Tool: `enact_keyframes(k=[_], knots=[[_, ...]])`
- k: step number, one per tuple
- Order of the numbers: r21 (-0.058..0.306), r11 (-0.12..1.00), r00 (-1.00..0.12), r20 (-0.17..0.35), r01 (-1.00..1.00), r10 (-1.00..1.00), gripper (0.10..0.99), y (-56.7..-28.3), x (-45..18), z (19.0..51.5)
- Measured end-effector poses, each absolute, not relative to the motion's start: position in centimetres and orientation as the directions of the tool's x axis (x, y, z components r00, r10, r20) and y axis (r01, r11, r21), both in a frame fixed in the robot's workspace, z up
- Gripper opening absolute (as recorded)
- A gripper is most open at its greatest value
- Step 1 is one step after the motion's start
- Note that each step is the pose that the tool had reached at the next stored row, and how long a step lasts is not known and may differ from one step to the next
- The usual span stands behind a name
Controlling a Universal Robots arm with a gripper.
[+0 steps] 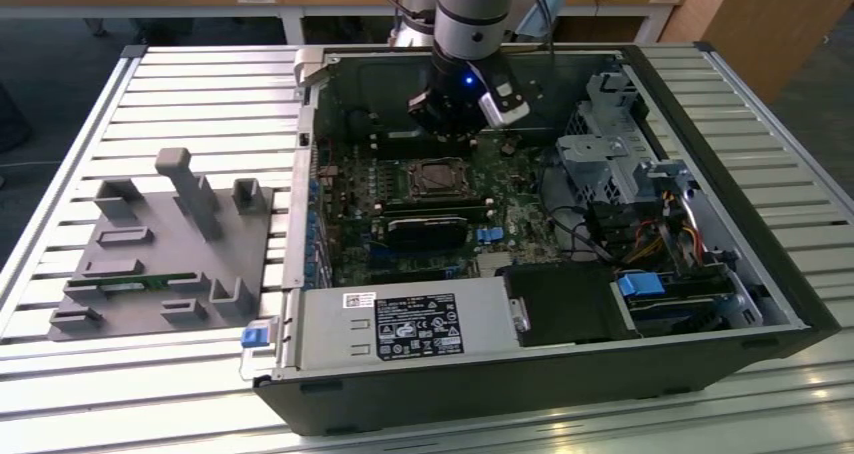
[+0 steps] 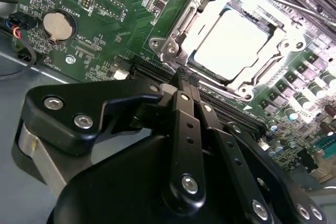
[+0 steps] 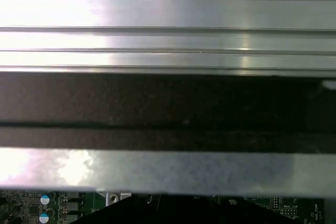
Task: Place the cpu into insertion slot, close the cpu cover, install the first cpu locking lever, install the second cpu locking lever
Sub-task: 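Install the second cpu locking lever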
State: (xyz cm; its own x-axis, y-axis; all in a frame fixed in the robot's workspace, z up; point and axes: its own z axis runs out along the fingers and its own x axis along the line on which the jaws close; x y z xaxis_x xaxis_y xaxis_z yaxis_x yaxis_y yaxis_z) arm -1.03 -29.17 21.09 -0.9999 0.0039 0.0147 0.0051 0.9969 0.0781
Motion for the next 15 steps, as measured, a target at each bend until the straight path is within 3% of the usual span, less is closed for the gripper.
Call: enact_keyframes(k=[15], knots=[[0.078,0.997,-1.000,0.015,0.005,0.004,0.106,-29.90,-1.03,21.07]])
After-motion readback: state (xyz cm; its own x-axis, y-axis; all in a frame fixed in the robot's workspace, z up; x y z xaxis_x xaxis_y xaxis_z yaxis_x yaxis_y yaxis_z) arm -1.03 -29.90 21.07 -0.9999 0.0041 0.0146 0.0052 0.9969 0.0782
